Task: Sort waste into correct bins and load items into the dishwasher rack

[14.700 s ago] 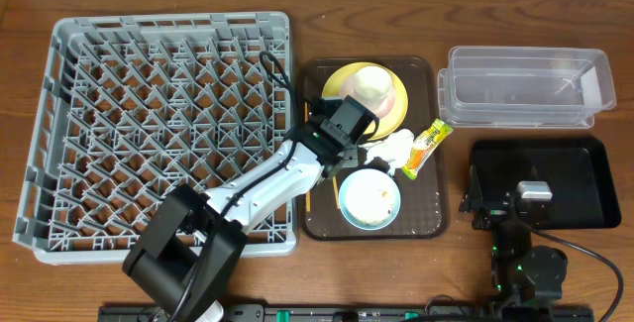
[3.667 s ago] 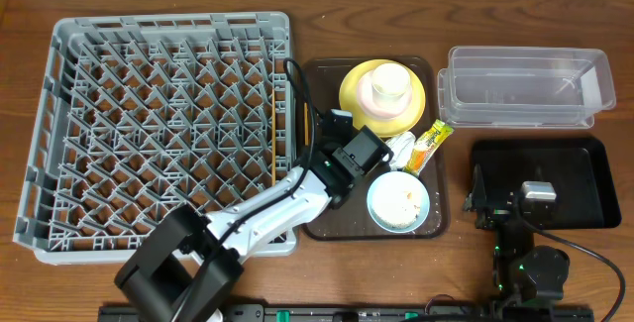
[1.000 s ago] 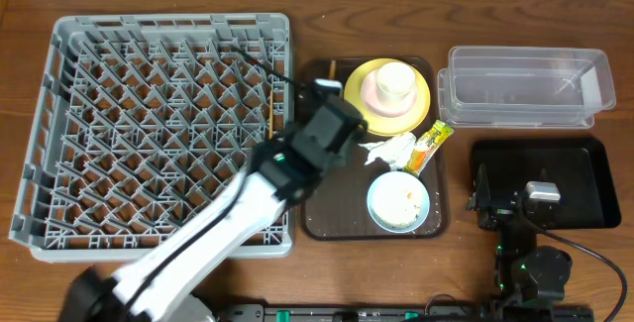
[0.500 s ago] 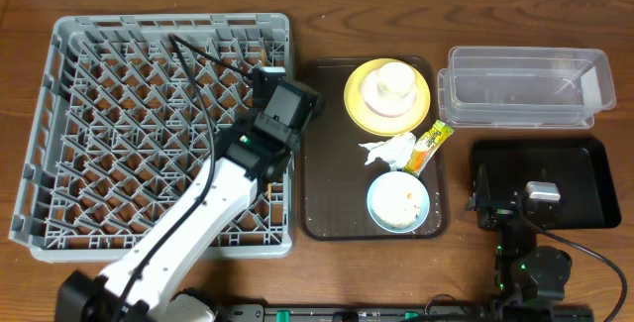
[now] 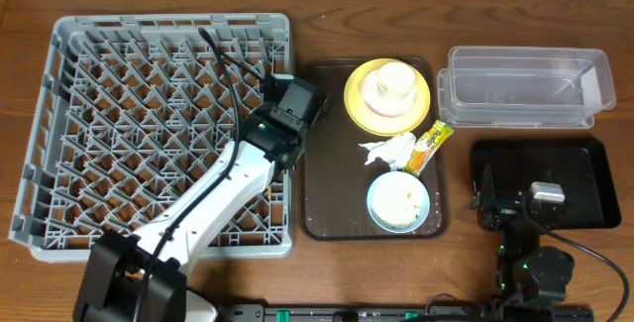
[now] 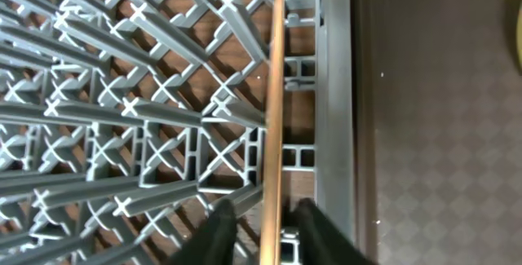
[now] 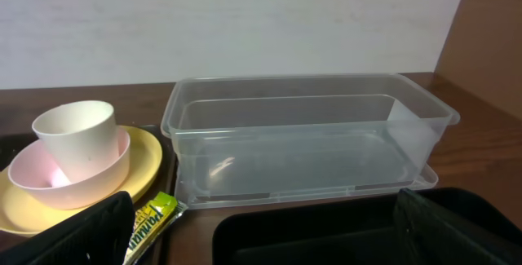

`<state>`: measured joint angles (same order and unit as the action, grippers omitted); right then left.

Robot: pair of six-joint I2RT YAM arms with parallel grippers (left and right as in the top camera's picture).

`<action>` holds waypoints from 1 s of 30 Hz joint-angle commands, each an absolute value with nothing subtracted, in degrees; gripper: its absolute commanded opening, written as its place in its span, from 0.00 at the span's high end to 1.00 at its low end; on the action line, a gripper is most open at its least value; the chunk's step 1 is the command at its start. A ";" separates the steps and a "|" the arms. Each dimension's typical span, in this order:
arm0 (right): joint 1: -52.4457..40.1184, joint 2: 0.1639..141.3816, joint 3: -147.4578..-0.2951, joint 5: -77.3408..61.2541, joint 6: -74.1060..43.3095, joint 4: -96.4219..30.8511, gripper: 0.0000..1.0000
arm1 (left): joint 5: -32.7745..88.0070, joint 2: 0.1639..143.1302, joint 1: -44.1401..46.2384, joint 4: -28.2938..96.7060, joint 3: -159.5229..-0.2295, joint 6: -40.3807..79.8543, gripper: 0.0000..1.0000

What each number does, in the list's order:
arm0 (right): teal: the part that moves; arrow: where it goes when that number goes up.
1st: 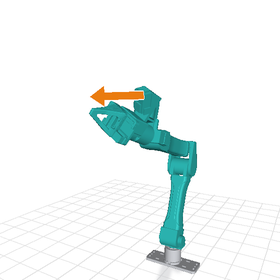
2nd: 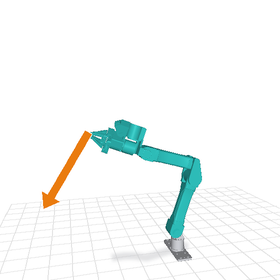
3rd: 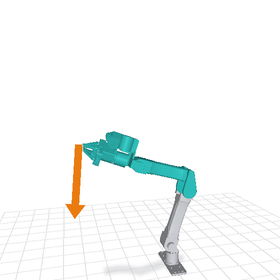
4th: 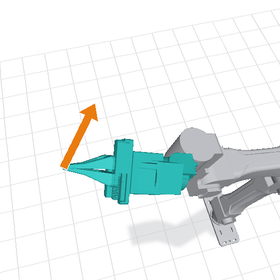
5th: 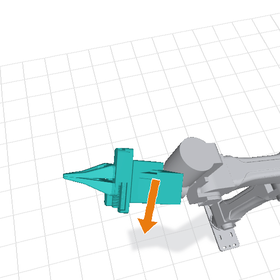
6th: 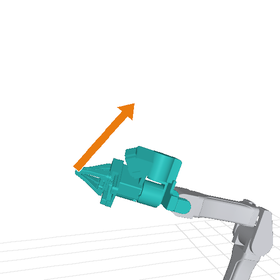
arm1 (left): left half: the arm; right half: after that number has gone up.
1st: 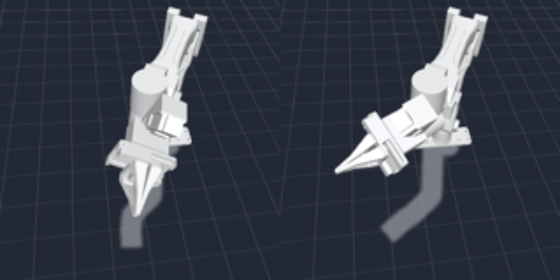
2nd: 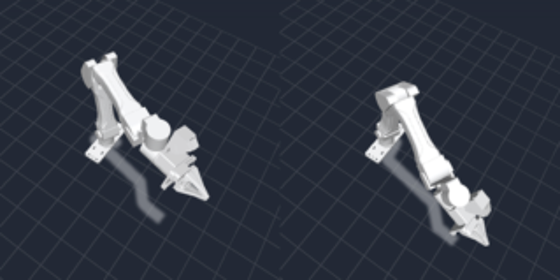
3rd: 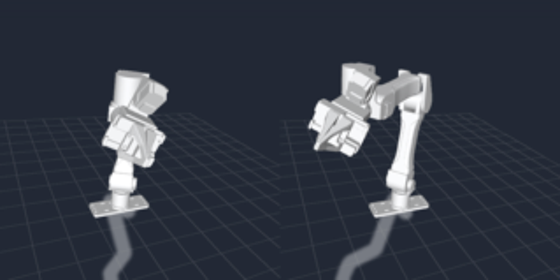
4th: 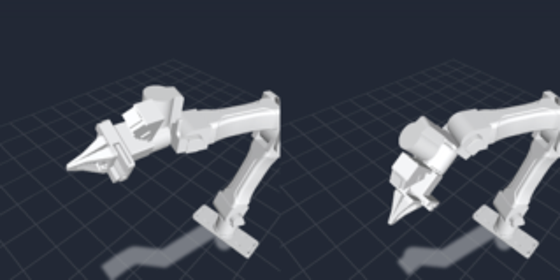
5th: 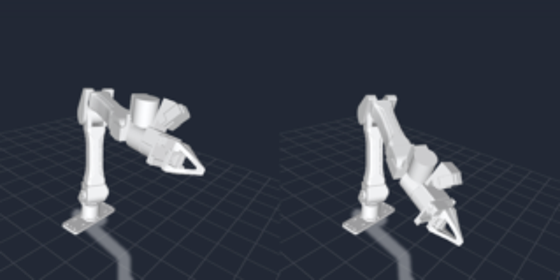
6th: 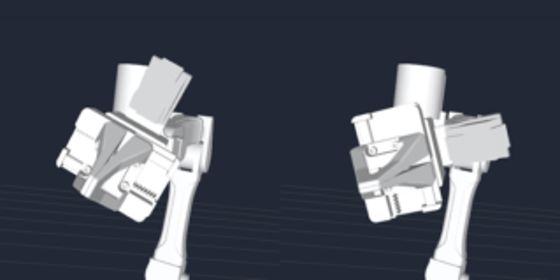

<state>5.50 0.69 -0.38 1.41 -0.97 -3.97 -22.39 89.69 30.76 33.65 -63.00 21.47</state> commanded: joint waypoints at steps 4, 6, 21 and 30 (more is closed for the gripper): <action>6.42 0.32 -0.32 1.41 -0.56 -4.16 0.01 | -19.92 89.80 30.55 32.49 -63.24 21.21 0.63; 6.42 0.32 -0.32 1.41 -0.56 -4.16 0.01 | -19.92 89.80 30.55 32.23 -63.24 21.23 0.63; 6.42 0.32 -0.32 1.41 -0.56 -4.14 0.01 | -3.05 89.03 31.57 29.10 -64.60 21.69 0.64; 6.42 0.32 -0.32 1.41 -0.56 -4.16 0.01 | 6.31 90.13 31.59 45.91 -87.66 22.96 0.64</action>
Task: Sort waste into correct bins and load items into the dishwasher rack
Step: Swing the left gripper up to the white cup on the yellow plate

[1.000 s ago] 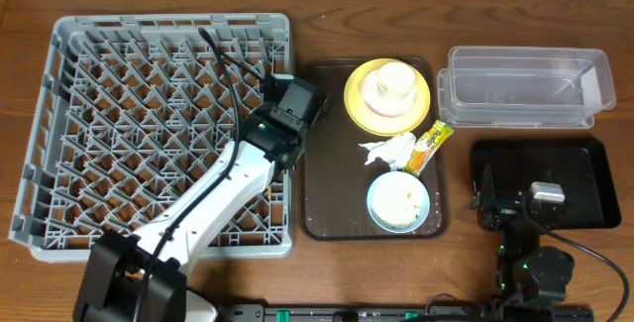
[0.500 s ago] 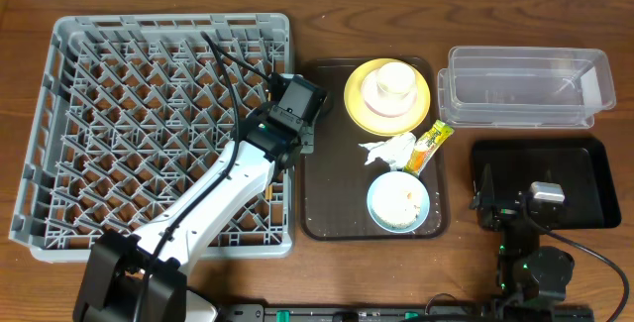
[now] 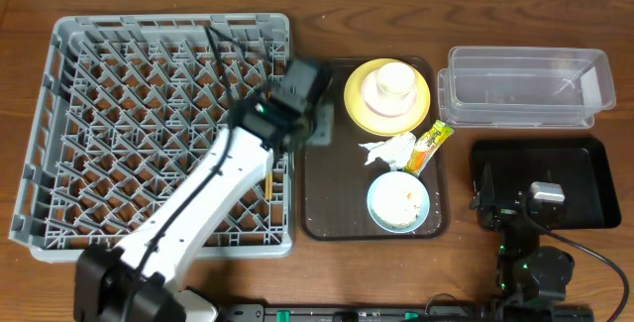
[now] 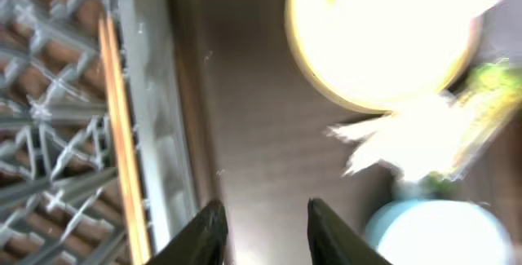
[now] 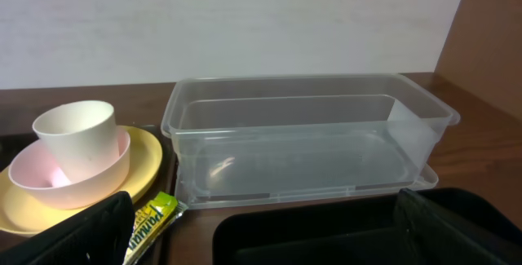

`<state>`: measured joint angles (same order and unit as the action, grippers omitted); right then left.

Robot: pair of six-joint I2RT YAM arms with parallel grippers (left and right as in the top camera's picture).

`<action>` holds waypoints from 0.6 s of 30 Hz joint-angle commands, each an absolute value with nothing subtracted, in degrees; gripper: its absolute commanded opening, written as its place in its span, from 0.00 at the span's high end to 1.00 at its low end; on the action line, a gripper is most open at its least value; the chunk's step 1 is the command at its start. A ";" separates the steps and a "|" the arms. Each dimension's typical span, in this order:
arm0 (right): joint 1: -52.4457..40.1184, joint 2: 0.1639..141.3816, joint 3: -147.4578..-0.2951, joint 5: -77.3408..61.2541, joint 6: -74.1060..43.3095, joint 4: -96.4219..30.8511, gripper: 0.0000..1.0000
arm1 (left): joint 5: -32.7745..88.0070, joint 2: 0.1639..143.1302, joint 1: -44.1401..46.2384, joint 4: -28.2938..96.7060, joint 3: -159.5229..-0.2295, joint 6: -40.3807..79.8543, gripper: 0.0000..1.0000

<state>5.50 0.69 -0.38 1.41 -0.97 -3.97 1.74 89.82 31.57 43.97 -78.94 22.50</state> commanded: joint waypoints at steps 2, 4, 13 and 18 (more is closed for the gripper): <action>6.42 0.32 -0.32 1.41 -0.56 -4.16 0.01 | 8.80 91.96 31.59 49.56 -95.59 22.96 0.65; 6.42 0.32 -0.32 1.41 -0.56 -4.16 0.01 | 9.50 95.02 31.88 53.58 -103.53 22.94 0.65; 6.42 0.32 -0.32 1.41 -0.56 -4.16 0.01 | 9.41 113.49 37.06 57.78 -122.06 20.56 0.64; 6.42 0.32 -0.32 1.41 -0.56 -4.16 0.01 | 9.41 121.30 40.58 52.25 -122.06 20.10 0.67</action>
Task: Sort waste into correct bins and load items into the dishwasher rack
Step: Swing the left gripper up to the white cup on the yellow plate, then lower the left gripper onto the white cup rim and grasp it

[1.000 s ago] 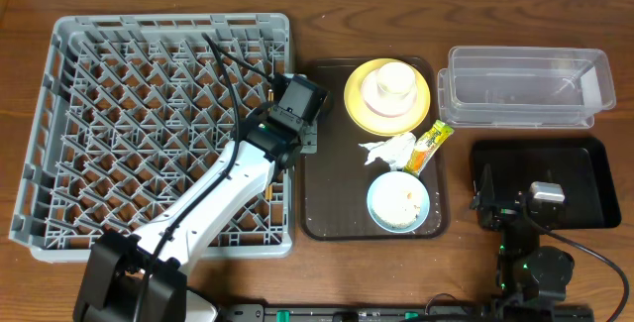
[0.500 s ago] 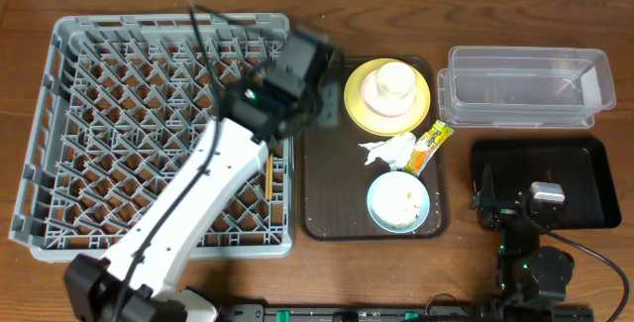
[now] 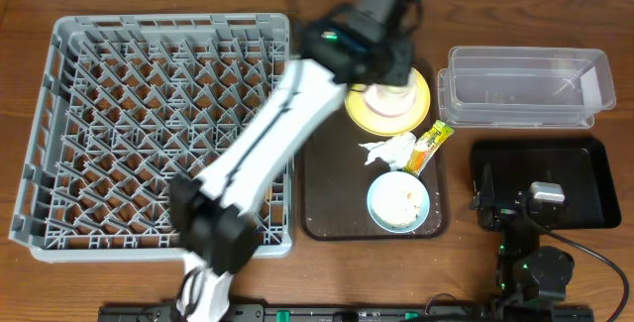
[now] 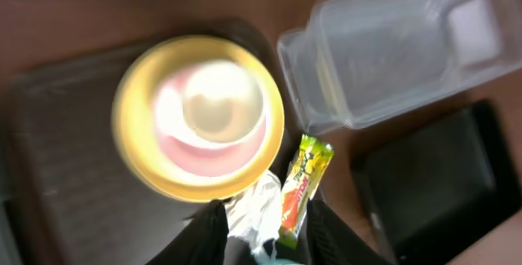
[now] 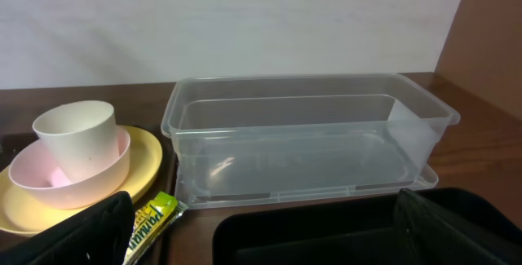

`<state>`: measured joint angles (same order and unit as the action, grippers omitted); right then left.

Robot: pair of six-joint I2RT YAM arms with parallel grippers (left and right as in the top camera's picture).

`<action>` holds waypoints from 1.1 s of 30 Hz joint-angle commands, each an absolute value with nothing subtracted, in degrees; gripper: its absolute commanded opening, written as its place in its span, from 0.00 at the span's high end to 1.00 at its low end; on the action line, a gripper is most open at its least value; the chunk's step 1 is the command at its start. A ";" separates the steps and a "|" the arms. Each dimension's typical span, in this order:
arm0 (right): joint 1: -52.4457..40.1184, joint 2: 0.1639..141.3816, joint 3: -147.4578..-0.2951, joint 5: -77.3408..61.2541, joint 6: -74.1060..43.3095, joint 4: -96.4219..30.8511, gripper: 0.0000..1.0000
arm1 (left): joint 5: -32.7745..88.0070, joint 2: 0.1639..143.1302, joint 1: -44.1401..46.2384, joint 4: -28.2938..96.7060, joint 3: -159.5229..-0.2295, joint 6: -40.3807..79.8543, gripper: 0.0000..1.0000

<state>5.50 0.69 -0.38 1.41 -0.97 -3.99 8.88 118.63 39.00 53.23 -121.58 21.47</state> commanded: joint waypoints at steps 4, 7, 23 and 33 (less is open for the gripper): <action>6.42 0.32 -0.32 1.41 -0.56 -4.16 0.01 | 6.35 125.80 43.05 48.25 -122.06 18.81 0.67; 6.42 0.32 -0.32 1.41 -0.56 -4.16 0.01 | 0.14 127.83 44.62 46.30 -122.06 17.69 0.67; 6.42 0.32 -0.32 1.41 -0.56 -4.16 0.01 | -11.22 134.37 47.09 39.99 -121.95 14.79 0.72; 6.42 0.32 -0.32 1.41 -0.56 -4.16 0.01 | -13.26 136.51 46.96 38.85 -121.95 14.57 0.72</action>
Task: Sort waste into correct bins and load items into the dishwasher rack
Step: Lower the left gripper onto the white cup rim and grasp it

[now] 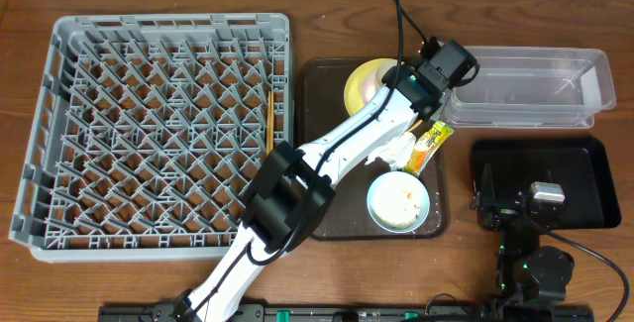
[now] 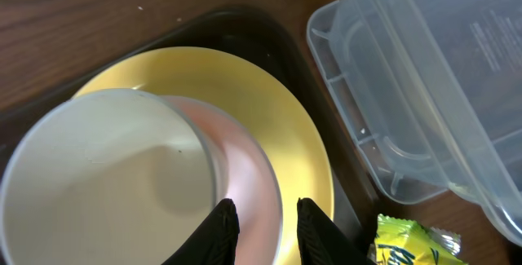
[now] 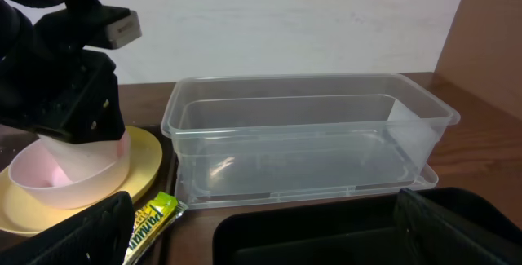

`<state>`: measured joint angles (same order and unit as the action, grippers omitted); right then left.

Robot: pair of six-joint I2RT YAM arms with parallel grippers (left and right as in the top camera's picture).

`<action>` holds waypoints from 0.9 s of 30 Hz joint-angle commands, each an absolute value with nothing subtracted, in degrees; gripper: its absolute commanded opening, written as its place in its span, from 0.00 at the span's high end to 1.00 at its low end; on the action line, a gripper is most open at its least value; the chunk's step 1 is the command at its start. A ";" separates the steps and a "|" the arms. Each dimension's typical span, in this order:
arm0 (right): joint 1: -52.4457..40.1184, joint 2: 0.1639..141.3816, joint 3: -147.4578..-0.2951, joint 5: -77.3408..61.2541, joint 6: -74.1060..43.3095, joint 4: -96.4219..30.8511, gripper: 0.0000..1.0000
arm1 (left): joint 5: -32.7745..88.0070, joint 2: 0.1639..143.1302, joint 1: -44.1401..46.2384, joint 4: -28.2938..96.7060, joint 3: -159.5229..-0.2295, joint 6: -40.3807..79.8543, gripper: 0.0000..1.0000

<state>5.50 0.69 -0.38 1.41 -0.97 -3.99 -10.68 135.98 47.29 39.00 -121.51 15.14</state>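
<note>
My left gripper (image 2: 265,234) is open and low over the stack on the yellow plate (image 2: 287,110). Its fingers (image 2: 220,231) straddle the right rim of the pink bowl (image 2: 254,190), which holds the cream cup (image 2: 106,175). In the overhead view the arm covers most of the plate (image 1: 363,81). A wooden chopstick (image 1: 269,119) lies in the grey rack (image 1: 168,22). A blue bowl (image 1: 398,201), a white napkin (image 1: 391,149) and a yellow-green wrapper (image 1: 428,148) lie on the brown tray (image 1: 332,183). My right gripper (image 3: 265,232) rests open at the black bin (image 1: 555,168).
A clear plastic bin (image 1: 525,86) stands right of the plate, very close to my left wrist. The black bin (image 3: 326,224) sits in front of it. The rack fills the table's left half. The wrapper (image 3: 151,220) lies between tray and bins.
My left gripper was high above the plate, with bin and wrapper in its view. Now it is low, its open fingers around the pink bowl's rim. The right arm is unchanged.
My left gripper first stood at the rack's right edge with the chopstick between its fingers. Then it was over the tray, the chopstick left lying in the rack. Then it was high over the plate stack, and now down at the pink bowl.
</note>
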 commanded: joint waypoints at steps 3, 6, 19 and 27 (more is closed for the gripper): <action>6.42 0.32 -0.32 1.41 -0.56 -4.16 0.01 | -13.37 136.29 46.96 38.85 -121.95 14.57 0.72; 6.42 0.32 -0.32 1.41 -0.56 -4.16 0.01 | -13.37 135.33 47.03 38.92 -121.95 13.47 0.72; 6.42 0.32 -0.32 1.41 -0.56 -4.16 0.01 | -13.58 131.90 46.94 38.59 -121.95 13.10 0.72; 6.42 0.32 -0.32 1.41 -0.56 -4.16 0.01 | -15.75 132.77 46.81 38.28 -121.93 13.10 0.71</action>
<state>5.50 0.69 -0.38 1.41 -0.97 -3.99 -12.84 133.47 47.29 38.41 -121.51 13.50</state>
